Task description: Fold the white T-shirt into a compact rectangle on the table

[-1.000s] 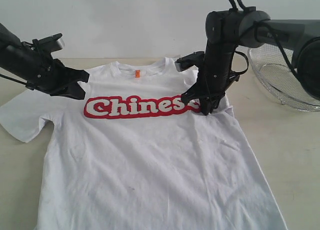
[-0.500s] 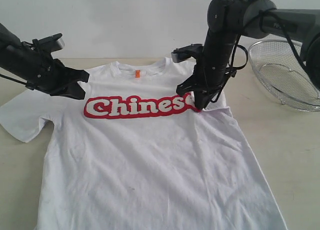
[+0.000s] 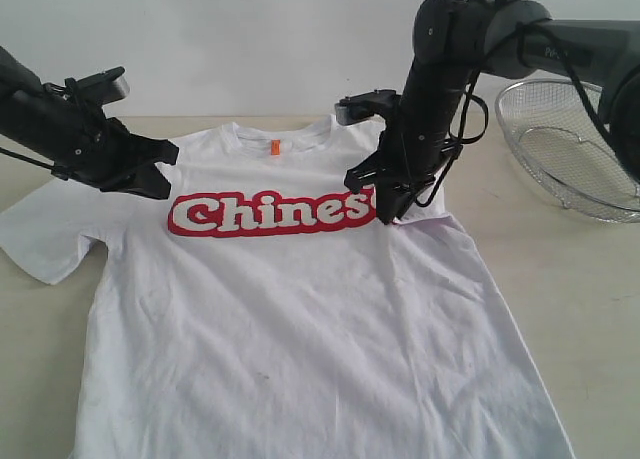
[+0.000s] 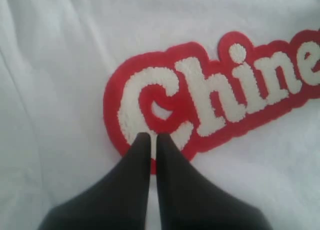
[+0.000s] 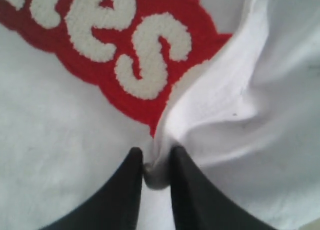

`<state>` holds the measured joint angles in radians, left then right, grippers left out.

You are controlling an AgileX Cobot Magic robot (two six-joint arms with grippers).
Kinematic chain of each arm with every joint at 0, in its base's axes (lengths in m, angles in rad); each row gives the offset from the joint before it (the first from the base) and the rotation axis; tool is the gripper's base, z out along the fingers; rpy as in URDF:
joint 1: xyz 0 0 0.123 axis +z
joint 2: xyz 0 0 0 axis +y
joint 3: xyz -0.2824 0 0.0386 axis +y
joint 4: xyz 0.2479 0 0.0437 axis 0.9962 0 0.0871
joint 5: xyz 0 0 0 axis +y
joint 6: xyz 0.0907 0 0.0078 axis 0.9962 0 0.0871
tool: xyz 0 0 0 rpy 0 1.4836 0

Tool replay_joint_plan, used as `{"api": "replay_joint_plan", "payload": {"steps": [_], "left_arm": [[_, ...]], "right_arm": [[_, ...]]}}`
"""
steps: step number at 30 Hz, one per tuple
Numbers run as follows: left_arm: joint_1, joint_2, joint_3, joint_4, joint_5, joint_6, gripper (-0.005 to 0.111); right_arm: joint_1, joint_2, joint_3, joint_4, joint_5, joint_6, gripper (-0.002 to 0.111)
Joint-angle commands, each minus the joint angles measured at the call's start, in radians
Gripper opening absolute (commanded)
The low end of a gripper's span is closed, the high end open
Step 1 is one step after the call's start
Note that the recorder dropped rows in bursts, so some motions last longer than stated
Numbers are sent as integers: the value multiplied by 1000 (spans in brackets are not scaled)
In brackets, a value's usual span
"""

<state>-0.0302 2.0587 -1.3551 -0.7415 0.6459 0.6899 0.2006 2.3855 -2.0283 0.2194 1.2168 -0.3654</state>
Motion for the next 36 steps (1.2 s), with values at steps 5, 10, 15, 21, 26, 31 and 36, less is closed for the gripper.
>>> {"api": "replay_joint_plan", "payload": {"steps": [5,10,15,21,26,31,36], "left_arm": [[-6,-10,5,-2,2,-6,5],[-6,-10,5,-2,-1,-6,5],[-6,-10,5,-2,-5,-14,5],[-4,-10,5,1,-29,-20,5],[-4,-10,5,1,-15,-26,5],[-4,-10,5,1,-10,-26,5],[-4,-10,5,3,-10,-26,5]], "right_arm": [[3,-41,2,-4,4,19,68],[3,-121,2,-54,4,39,67],[1,-139,2,-250,-210,179,22],[-2,-66,2,-239,-278,173,0],[-2,-11,2,-210,-308,242,0],[3,-2,2,-138,-399,237,0],[21,0,2,-117,-477,220,13]]}}
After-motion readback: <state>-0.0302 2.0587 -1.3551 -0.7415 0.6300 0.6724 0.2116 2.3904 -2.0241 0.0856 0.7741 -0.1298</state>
